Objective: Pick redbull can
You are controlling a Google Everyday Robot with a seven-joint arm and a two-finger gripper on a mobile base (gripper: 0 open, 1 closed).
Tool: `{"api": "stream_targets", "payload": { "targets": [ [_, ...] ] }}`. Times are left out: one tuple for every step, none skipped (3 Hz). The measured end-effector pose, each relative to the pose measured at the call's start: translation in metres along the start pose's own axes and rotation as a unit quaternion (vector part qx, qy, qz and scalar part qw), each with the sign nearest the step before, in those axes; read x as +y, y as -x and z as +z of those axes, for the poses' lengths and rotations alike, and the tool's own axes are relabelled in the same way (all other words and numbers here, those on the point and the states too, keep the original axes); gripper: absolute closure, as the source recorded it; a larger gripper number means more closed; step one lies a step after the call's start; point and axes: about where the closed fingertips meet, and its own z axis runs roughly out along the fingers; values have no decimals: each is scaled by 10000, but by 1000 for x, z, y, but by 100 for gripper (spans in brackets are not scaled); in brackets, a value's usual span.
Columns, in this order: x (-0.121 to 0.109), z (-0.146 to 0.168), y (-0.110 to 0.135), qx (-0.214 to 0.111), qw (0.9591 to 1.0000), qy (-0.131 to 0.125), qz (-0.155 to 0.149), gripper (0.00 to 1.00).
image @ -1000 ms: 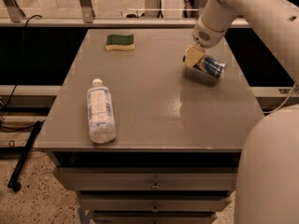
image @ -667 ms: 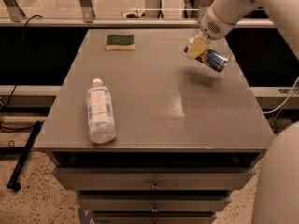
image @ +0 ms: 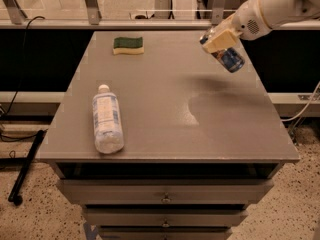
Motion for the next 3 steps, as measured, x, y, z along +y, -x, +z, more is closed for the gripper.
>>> {"api": "stream_targets", "payload": {
  "targets": [
    [4, -15, 3, -867, 9960, 190, -130, 100],
    [9, -24, -3, -1653, 9854, 375, -136, 100],
    [13, -30, -9, -2530, 9653, 641, -26, 100]
  ]
}}
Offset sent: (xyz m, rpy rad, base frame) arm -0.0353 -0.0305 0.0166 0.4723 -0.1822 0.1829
